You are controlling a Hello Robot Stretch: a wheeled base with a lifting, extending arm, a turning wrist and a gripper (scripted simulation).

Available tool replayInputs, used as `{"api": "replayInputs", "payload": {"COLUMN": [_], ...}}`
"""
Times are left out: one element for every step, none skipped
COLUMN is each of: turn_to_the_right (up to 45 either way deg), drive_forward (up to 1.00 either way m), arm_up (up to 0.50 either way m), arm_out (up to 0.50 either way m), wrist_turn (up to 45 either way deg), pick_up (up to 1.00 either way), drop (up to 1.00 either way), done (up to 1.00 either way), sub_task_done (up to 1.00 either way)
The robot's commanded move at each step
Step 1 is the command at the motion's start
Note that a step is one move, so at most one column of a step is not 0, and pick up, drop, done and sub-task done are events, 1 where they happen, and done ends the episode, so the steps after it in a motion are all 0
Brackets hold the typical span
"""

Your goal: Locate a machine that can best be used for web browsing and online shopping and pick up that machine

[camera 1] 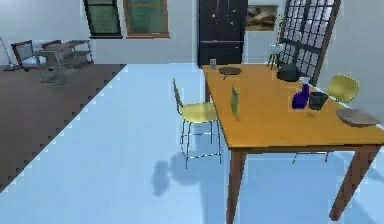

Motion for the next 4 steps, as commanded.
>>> {"api": "replayInputs", "payload": {"turn_to_the_right": [-33.0, 0.0, -9.0, 0.0], "drive_forward": [0.0, 0.65, 0.0, 1.0], "arm_up": [0.0, 0.0, 0.0, 0.0], "arm_out": [0.0, 0.0, 0.0, 0.0], "wrist_turn": [0.0, 0.0, 0.0, 0.0], "pick_up": [0.0, 0.0, 0.0, 0.0], "drop": [0.0, 0.0, 0.0, 0.0], "done": [0.0, 0.0, 0.0, 0.0], "sub_task_done": [0.0, 0.0, 0.0, 0.0]}}
